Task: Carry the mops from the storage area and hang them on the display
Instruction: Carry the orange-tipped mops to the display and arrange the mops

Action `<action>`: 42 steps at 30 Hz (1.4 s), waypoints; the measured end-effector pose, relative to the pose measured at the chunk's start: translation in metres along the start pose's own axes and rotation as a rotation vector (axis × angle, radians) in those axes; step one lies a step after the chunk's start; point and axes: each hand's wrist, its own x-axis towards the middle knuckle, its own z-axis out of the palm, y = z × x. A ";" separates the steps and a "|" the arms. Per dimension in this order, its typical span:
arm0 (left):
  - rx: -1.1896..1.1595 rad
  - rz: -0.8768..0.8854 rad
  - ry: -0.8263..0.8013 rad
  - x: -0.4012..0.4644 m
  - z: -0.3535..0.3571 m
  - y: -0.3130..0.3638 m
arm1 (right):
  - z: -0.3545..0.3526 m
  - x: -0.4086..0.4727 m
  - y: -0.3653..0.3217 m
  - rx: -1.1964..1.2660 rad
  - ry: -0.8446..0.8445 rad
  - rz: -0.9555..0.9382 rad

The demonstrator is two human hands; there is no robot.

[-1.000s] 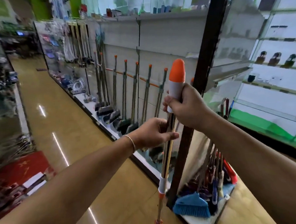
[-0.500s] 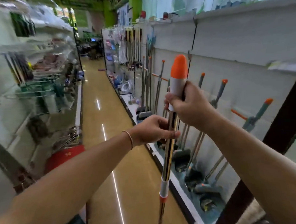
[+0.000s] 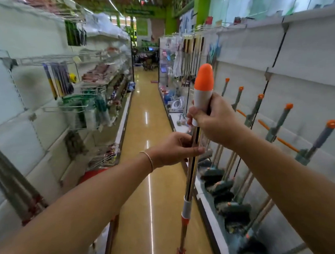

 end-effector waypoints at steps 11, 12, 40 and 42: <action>0.097 -0.045 0.071 0.103 -0.131 -0.060 | 0.051 0.164 0.060 0.007 -0.024 -0.064; 0.090 -0.052 0.074 0.113 -0.144 -0.064 | 0.055 0.181 0.064 0.008 -0.026 -0.062; 0.309 -0.353 0.688 0.239 -0.405 -0.167 | 0.215 0.523 0.158 0.220 -0.375 -0.302; 0.353 -0.372 0.745 0.246 -0.418 -0.168 | 0.223 0.544 0.160 0.251 -0.426 -0.348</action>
